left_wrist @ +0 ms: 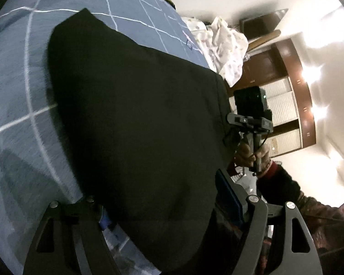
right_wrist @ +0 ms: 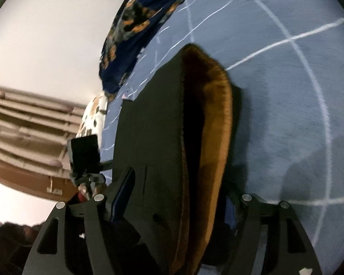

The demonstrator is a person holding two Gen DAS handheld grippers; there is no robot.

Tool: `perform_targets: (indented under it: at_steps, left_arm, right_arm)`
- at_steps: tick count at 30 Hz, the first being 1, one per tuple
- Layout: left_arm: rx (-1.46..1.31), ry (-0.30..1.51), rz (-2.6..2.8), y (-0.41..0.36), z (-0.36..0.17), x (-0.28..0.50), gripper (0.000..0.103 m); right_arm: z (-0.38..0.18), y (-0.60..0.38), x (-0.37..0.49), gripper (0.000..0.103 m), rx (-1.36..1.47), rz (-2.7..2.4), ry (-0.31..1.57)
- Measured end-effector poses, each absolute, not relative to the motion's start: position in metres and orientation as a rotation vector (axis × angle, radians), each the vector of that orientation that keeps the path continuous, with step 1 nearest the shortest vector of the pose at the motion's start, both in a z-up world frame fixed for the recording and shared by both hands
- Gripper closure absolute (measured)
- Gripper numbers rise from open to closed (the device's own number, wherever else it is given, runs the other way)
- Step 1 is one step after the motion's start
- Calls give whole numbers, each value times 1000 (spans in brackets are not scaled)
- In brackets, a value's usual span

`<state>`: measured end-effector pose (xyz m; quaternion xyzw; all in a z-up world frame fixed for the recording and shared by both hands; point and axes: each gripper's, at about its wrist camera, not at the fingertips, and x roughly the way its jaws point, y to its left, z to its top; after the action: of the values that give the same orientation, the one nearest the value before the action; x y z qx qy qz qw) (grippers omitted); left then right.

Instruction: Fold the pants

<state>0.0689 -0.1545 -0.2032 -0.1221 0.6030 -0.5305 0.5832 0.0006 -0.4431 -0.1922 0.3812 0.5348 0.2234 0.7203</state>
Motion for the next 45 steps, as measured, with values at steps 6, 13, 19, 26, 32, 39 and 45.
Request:
perform_targets:
  at_steps: [6,13,19,26,32,39,45]
  left_arm:
    - [-278,1376,-1164,-157,-199,67,35]
    - [31,1239,-942,-173,-180,40,77]
    - [221,1099,-851,-182,-153,13,85]
    - [265,1014,-763,-154,-131,3,85]
    - [264,971,-689,-126,-116,4,85]
    - [264,940,-621,-92,-109,2,85]
    - [283,908,-575,-71,-105,-1,85]
  right_arm:
    - [-194,-435,-1,56,801,460,1186]
    - [-198,-439,-13,72,900,409,1113]
    - [-184,-432,-23,76,972,425,1018]
    - [-164,-397,-11,76,956,483,976]
    - [-160,-366,5,76,963,515,967]
    - [-156,-331,23,76,958,547,977]
    - [-155,-307,29,76,961,566,985]
